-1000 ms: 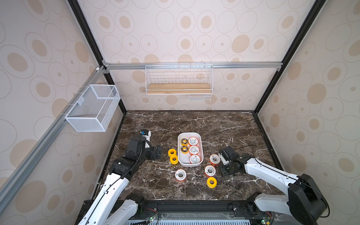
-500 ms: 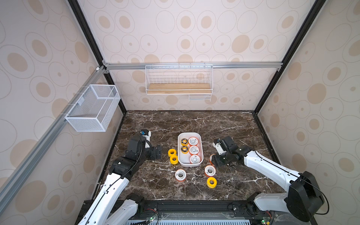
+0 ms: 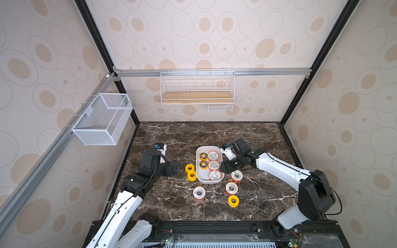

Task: Put the sealing tape into the storage box
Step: Pick up the sealing tape at the center of the board, then place the sealing tape in the storage box.

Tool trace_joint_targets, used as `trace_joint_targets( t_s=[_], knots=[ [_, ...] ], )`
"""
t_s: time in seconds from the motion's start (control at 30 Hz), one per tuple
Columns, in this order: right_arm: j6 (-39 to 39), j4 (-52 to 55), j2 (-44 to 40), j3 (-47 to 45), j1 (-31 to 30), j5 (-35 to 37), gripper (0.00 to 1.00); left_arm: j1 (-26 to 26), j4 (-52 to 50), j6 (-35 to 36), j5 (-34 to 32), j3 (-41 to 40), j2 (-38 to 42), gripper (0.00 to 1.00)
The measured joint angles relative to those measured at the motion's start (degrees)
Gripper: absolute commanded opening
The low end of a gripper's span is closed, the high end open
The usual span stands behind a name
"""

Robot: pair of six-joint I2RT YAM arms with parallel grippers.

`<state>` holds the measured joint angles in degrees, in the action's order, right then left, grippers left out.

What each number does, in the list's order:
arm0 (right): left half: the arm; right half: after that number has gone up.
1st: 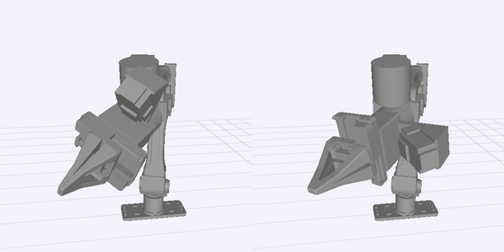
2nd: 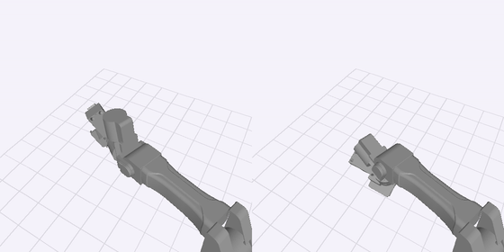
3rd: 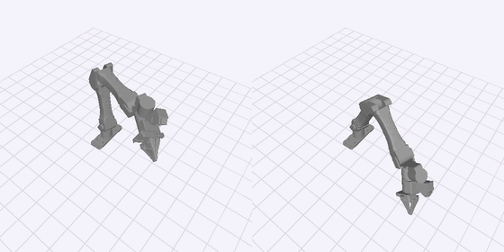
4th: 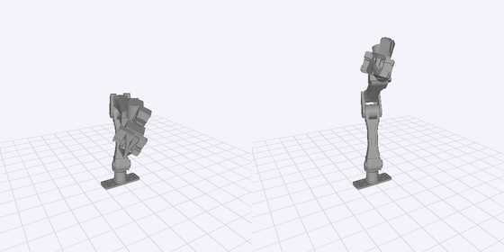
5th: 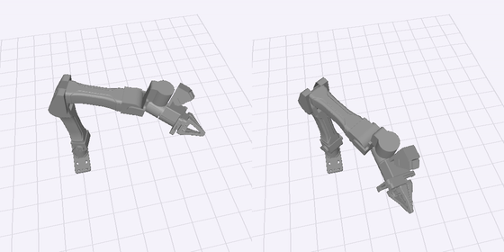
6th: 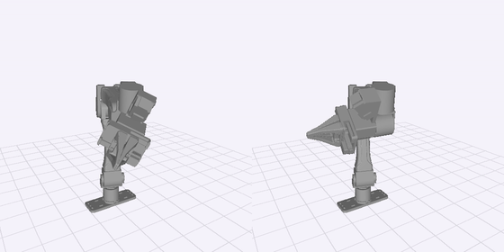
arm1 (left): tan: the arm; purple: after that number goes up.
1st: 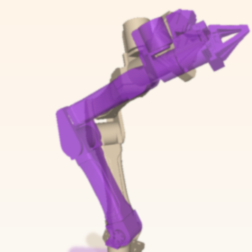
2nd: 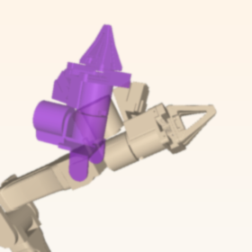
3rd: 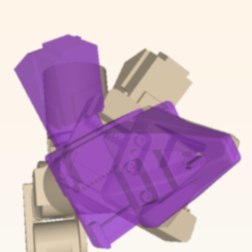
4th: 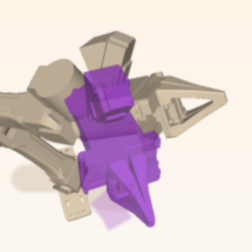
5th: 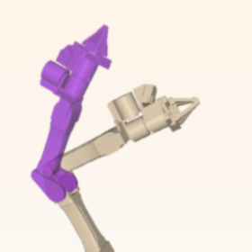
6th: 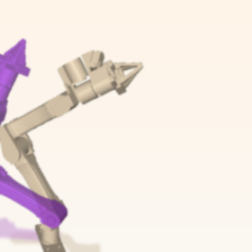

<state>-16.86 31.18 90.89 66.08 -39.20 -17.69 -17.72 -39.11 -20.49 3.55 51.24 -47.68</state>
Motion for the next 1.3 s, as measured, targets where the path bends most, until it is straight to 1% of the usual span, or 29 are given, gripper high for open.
trace_joint_targets(
  t_s=[0.27,0.63,0.87,1.3],
  knots=[
    [2.4,1.5,8.4,8.7,-4.4,-0.9,0.65,0.0,0.0,0.0,0.0,0.0,0.0,0.99],
    [3.1,3.7,16.0,15.8,-8.4,0.2,0.65,0.0,0.0,0.2,0.0,0.0,-0.2,0.99],
    [3.6,4.9,19.7,18.5,-10.5,2.3,0.65,0.0,0.0,0.2,0.0,0.0,-0.2,0.99],
    [3.9,6.9,24.5,22.1,-12.7,4.7,0.65,0.0,0.0,0.3,0.0,0.0,-0.2,0.99]
  ],
)
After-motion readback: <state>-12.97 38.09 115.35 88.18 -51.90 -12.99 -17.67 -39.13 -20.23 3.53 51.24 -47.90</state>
